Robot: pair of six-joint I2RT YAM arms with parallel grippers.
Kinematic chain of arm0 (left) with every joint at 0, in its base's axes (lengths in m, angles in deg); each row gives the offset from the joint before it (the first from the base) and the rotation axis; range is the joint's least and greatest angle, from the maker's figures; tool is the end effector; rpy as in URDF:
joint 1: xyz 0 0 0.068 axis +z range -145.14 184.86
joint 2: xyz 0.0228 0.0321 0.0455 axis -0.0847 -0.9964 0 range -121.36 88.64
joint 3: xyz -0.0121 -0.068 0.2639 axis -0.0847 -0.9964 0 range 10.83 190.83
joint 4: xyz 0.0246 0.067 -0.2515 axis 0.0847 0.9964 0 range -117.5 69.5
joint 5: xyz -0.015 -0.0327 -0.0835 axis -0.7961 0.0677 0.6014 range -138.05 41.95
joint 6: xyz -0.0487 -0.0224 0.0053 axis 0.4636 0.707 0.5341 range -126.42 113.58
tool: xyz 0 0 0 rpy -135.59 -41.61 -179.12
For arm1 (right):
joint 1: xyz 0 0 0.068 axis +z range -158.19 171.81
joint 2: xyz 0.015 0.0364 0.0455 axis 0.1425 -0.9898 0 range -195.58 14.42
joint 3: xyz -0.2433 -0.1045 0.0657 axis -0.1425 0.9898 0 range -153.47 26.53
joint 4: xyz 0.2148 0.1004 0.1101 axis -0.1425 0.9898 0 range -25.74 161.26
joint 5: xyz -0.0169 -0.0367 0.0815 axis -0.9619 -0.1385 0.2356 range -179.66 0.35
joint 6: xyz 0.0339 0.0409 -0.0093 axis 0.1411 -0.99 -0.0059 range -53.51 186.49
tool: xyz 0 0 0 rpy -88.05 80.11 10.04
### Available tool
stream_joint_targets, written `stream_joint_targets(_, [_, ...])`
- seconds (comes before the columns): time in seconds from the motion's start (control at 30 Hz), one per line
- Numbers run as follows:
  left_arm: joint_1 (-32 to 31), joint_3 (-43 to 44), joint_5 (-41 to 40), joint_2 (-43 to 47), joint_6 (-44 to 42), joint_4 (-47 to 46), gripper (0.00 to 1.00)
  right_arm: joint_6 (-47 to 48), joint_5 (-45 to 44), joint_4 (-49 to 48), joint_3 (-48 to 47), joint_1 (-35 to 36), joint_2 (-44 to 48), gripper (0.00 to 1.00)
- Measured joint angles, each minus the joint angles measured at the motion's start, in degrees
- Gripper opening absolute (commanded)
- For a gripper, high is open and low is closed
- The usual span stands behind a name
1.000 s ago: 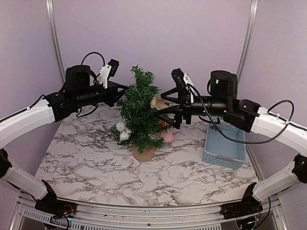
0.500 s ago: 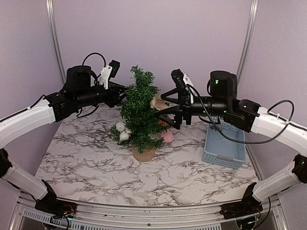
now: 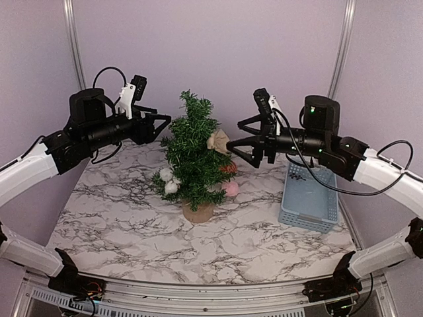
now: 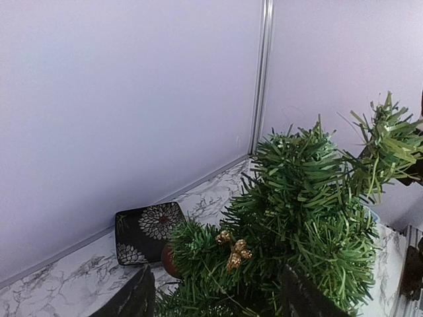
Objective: Decorate the small christmas tree
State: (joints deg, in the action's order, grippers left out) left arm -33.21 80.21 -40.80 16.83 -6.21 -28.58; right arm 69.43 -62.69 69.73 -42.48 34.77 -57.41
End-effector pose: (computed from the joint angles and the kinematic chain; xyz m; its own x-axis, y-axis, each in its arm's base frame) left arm 0.2289 -0.1848 0.4113 -0.0211 0.0119 -0.9997 0.7109 0.7032 -0.0066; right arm 0.2012 0.2094 0.3971 -0.0573 -0.1159 -0.9916 -0.9400 0.3409 0.0145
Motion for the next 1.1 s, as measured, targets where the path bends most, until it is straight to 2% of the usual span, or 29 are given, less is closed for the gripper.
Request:
stream_joint_targets(0.17, [1.4, -4.0, -1.4, 3.5, 2.6, -1.8, 0.74, -3.1, 0.8, -1.0, 5.1, -8.8, 3.6, 0.97])
stream_joint_targets(0.3, [3.8, -7.3, -3.7, 5.4, 6.3, -4.4, 0.74, -5.7, -0.2, -0.8, 9.9, -17.6, 5.2, 0.94])
stream_joint_targets(0.5, [8.1, -11.2, -5.9, 5.7, 12.0, -6.7, 0.74, -9.6, -3.8, 2.4, 14.2, -33.9, 3.8, 0.79])
stream_joint_targets(0.6, [9.4, -13.0, -6.0, 5.5, 14.1, -7.5, 0.74, -10.4, -6.8, 3.7, 14.3, -39.7, 0.9, 0.72])
stream_joint_targets(0.83, [9.6, -14.2, -5.2, 3.8, 16.3, -8.2, 0.74, -6.1, -16.3, 8.7, 10.1, -42.2, -12.5, 0.61])
stream_joint_targets(1.1, [9.6, -14.2, -4.7, 3.5, 16.8, -8.9, 0.75, -0.5, -19.5, 12.2, 4.5, -42.2, -27.6, 0.60])
